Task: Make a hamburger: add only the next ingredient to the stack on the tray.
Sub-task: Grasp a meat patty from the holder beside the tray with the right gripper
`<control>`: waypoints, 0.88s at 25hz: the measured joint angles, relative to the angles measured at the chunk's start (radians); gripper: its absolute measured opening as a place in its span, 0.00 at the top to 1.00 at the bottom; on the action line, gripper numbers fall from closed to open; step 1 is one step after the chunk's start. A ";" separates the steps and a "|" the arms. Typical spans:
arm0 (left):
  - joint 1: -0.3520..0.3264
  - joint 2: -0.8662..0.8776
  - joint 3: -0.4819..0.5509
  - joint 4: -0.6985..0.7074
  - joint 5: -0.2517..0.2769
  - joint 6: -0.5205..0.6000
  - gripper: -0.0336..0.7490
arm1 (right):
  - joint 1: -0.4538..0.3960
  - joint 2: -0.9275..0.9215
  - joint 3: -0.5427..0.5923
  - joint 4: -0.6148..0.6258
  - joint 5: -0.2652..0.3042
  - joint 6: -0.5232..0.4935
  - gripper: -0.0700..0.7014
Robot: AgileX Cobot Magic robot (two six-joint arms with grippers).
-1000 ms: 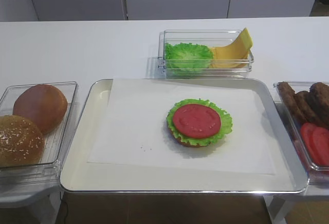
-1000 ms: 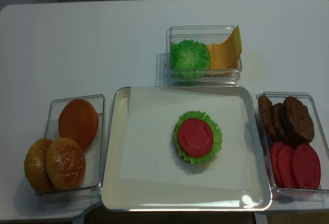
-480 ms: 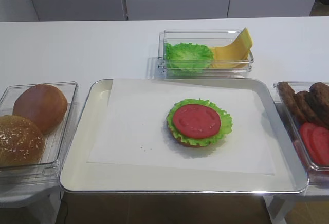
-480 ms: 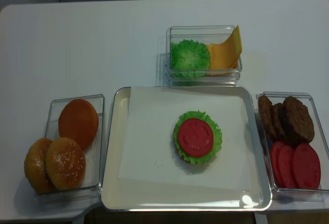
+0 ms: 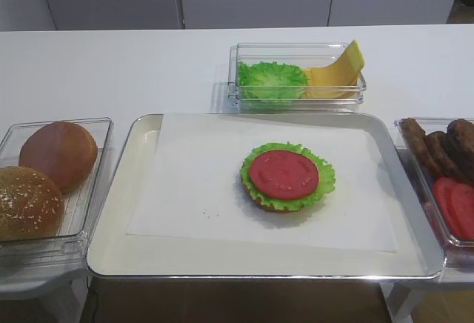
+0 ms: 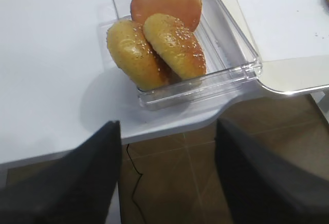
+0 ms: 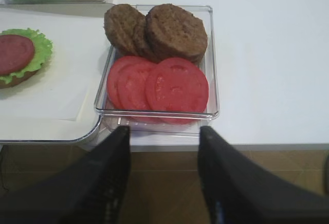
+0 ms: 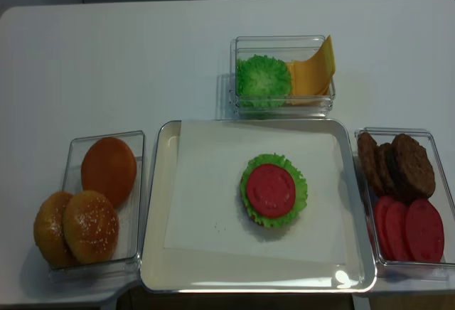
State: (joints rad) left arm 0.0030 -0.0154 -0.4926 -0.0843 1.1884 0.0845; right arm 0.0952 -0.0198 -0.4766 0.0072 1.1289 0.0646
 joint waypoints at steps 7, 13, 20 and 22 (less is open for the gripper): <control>0.000 0.000 0.000 0.000 0.000 0.000 0.41 | 0.000 0.047 -0.044 -0.007 -0.013 -0.007 0.30; 0.000 0.000 0.000 0.000 0.000 0.000 0.41 | 0.000 0.313 -0.168 -0.012 -0.026 -0.013 0.30; 0.000 0.000 0.000 0.000 0.000 0.000 0.41 | 0.000 0.680 -0.317 -0.007 -0.104 0.046 0.30; 0.000 0.000 0.000 0.000 0.000 0.000 0.41 | 0.000 0.774 -0.365 0.013 -0.112 0.054 0.30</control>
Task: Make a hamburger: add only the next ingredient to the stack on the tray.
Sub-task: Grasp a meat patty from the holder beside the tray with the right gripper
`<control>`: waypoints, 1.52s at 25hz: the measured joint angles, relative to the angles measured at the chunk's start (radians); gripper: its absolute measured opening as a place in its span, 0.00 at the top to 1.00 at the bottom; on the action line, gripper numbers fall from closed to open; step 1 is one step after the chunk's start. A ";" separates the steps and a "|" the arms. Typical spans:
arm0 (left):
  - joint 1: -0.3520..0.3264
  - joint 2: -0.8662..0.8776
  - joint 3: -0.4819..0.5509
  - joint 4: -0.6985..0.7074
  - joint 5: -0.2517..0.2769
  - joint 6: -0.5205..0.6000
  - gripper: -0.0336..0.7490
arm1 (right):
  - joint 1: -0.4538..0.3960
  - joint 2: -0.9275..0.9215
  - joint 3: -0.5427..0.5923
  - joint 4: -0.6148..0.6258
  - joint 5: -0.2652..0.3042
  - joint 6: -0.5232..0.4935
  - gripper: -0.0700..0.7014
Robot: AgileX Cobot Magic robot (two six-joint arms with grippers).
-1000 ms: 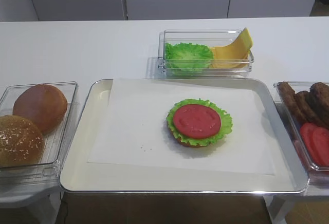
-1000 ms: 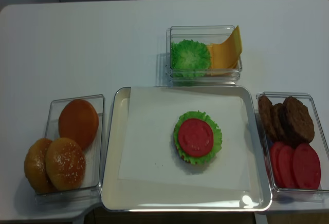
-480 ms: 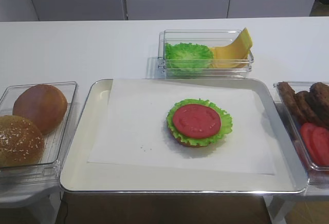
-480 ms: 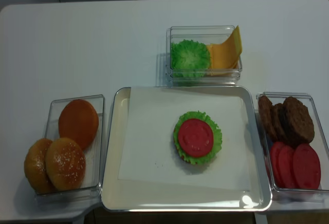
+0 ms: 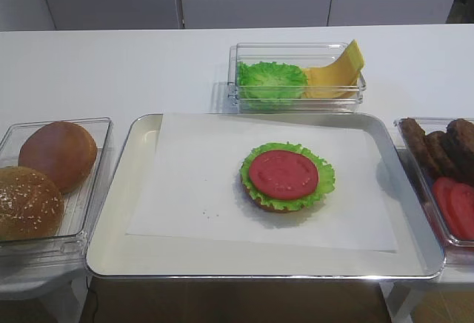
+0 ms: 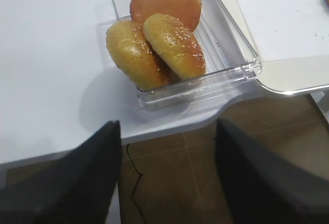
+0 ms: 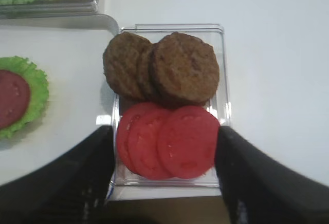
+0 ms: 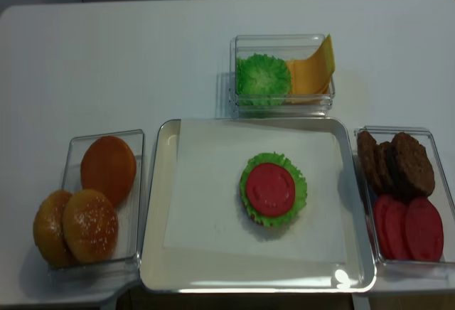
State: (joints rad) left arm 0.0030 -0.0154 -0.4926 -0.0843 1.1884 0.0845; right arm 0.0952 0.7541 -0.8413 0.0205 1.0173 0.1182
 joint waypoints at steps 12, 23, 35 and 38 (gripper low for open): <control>0.000 0.000 0.000 0.000 0.000 0.000 0.41 | 0.195 0.462 -0.270 -0.048 0.021 0.159 0.34; 0.000 0.000 0.000 0.000 0.000 0.000 0.41 | 0.245 0.737 -0.311 -0.107 0.000 0.182 0.39; 0.000 0.000 0.000 0.000 0.000 0.000 0.41 | 0.245 0.836 -0.312 -0.156 -0.040 0.182 0.45; 0.000 0.000 0.000 0.000 0.000 0.000 0.41 | 0.245 0.857 -0.312 -0.158 -0.041 0.182 0.47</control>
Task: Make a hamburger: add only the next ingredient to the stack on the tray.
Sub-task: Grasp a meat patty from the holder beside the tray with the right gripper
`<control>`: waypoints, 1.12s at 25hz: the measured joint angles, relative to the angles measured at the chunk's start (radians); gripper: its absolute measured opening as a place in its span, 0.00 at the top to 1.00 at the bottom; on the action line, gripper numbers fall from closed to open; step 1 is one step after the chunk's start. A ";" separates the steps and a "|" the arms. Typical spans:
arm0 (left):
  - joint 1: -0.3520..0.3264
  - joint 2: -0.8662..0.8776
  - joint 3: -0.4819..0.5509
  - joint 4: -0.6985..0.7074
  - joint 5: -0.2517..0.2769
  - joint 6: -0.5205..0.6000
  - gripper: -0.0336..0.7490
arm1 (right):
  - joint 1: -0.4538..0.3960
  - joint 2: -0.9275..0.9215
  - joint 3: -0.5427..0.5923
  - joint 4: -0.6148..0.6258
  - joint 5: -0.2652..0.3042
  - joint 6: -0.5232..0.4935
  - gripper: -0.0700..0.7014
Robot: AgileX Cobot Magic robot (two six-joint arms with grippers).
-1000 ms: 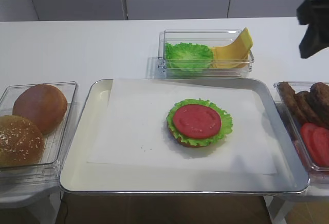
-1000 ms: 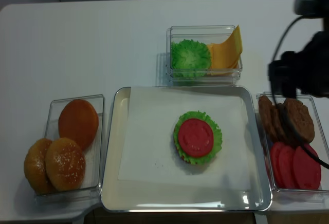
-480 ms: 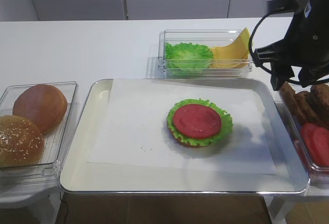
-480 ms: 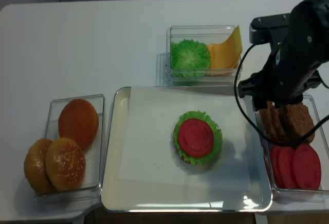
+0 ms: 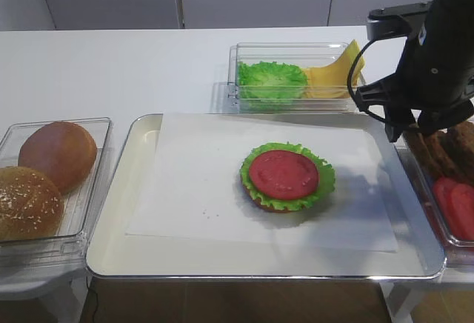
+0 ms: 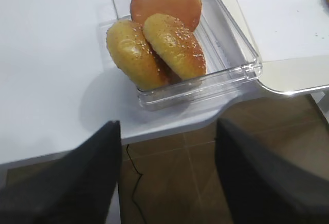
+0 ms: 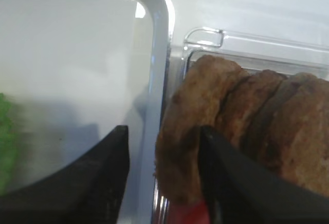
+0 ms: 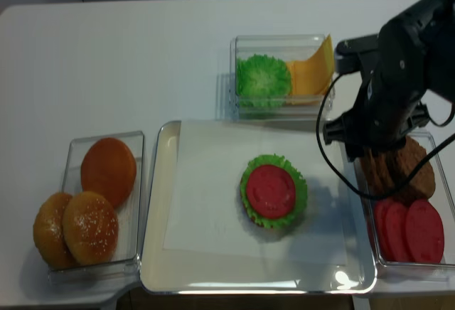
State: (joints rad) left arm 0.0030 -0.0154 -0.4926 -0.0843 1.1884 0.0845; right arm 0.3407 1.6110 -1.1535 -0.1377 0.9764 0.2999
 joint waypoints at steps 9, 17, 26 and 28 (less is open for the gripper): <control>0.000 0.000 0.000 0.000 0.000 0.000 0.41 | 0.002 0.021 0.000 -0.046 -0.003 0.003 0.55; 0.000 0.000 0.000 0.000 0.000 0.000 0.41 | 0.002 0.021 0.000 -0.046 0.001 0.003 0.60; 0.000 0.000 0.000 0.000 0.000 0.000 0.41 | 0.002 0.040 -0.001 -0.046 0.015 0.003 0.60; 0.000 0.000 0.000 0.000 0.000 0.000 0.41 | 0.002 0.040 -0.001 -0.047 0.015 0.007 0.64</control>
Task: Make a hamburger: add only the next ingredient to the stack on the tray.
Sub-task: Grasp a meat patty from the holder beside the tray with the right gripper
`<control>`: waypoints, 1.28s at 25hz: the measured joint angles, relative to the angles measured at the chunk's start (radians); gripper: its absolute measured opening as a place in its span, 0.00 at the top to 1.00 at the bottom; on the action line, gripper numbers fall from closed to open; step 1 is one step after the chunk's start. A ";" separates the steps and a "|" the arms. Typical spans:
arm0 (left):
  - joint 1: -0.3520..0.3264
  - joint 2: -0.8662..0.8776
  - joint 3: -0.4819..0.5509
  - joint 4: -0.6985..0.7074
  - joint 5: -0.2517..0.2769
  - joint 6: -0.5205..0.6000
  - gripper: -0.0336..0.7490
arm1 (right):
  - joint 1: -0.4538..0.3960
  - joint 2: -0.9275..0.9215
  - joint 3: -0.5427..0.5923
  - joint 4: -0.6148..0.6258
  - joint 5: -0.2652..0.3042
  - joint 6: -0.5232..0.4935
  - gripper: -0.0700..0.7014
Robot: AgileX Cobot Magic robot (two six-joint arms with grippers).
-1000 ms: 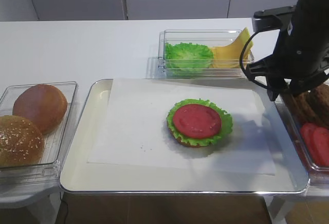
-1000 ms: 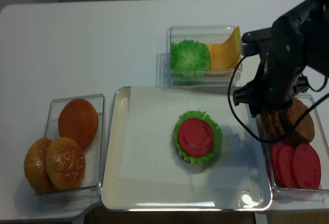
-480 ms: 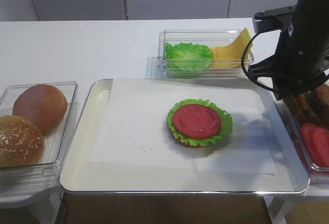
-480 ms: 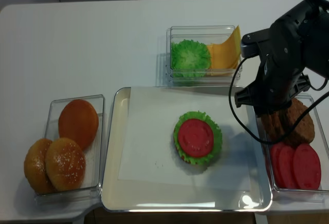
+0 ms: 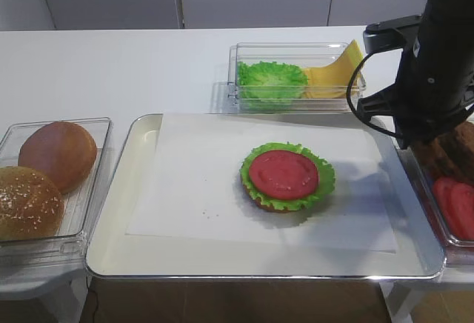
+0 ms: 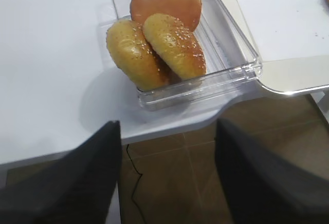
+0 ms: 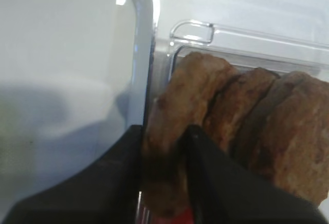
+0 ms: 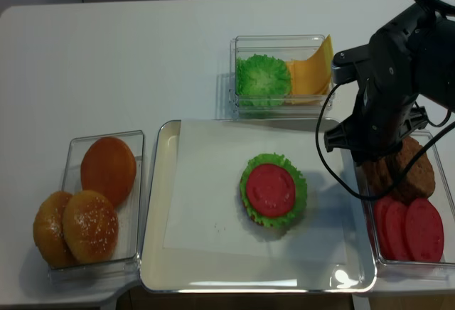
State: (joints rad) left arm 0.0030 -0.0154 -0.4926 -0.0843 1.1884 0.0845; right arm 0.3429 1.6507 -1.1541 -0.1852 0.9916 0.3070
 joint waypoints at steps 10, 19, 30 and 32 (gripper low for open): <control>0.000 0.000 0.000 0.000 0.000 0.000 0.41 | 0.000 -0.006 -0.006 -0.008 0.013 0.002 0.72; 0.000 0.000 0.000 0.000 0.000 0.000 0.41 | 0.000 -0.078 -0.006 0.001 0.026 0.022 0.75; 0.000 0.000 0.000 0.000 0.000 0.000 0.41 | 0.019 -0.297 -0.006 0.022 0.063 0.023 0.75; 0.000 0.000 0.000 0.000 0.000 0.000 0.41 | 0.057 -0.338 -0.006 0.021 0.071 0.023 0.75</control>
State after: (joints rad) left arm 0.0030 -0.0154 -0.4926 -0.0843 1.1884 0.0845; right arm 0.3998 1.3129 -1.1598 -0.1644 1.0626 0.3296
